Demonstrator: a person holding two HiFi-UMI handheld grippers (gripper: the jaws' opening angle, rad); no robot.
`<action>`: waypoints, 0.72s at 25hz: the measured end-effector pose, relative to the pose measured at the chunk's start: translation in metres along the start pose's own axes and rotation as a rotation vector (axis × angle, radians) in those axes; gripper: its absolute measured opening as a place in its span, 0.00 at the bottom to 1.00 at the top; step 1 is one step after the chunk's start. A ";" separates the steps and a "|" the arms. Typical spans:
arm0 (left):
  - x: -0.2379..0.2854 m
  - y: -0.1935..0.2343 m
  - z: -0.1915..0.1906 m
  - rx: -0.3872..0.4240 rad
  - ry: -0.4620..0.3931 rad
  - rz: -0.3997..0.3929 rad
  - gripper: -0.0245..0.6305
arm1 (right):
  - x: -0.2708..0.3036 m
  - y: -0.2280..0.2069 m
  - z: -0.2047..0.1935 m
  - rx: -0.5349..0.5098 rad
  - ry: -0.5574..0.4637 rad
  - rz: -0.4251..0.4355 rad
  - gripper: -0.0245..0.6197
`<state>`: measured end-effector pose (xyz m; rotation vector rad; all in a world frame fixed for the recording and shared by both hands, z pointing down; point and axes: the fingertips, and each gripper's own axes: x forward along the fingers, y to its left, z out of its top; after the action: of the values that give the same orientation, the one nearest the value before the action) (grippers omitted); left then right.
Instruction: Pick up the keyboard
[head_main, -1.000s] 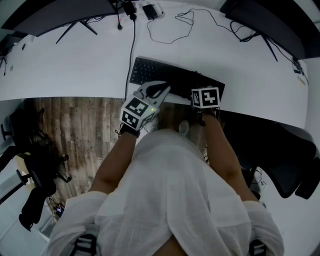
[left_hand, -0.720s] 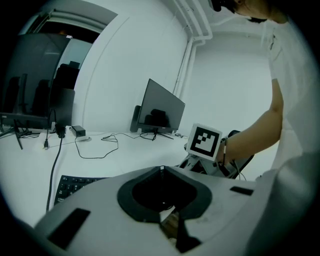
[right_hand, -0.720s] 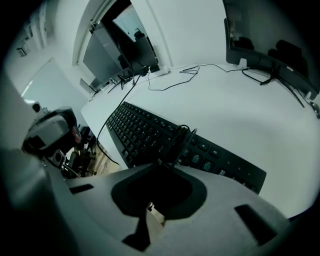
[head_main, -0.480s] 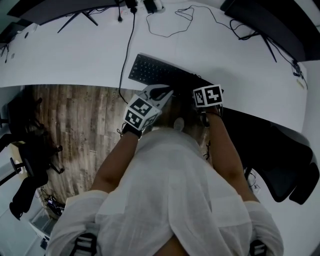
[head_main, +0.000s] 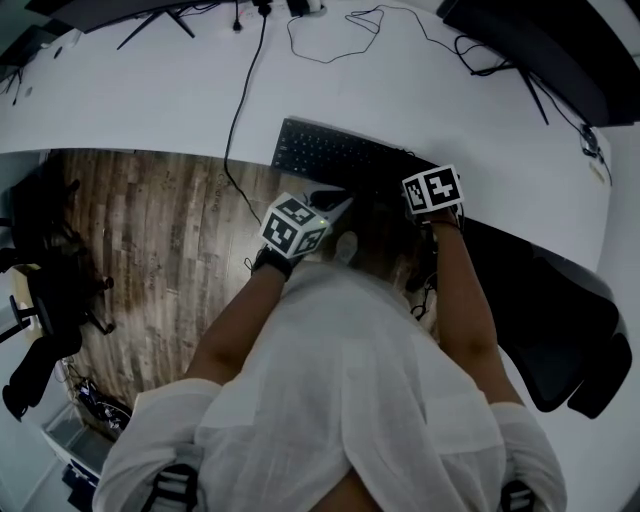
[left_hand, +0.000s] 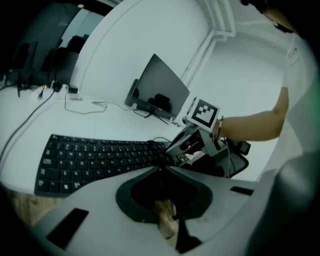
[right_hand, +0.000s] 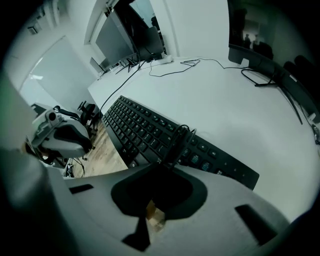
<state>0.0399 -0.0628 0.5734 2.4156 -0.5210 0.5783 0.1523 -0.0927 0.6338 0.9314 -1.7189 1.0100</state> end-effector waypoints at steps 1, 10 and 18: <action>0.005 -0.003 -0.004 -0.069 -0.007 -0.015 0.07 | -0.001 -0.001 -0.002 -0.003 -0.001 0.001 0.08; 0.065 -0.032 -0.027 -0.746 -0.170 -0.258 0.29 | -0.004 0.000 -0.014 -0.031 0.014 0.028 0.09; 0.074 -0.022 -0.037 -0.905 -0.235 -0.388 0.42 | -0.008 -0.009 -0.020 -0.020 0.018 0.041 0.09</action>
<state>0.1013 -0.0402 0.6286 1.6367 -0.2936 -0.1180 0.1687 -0.0769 0.6336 0.8748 -1.7363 1.0231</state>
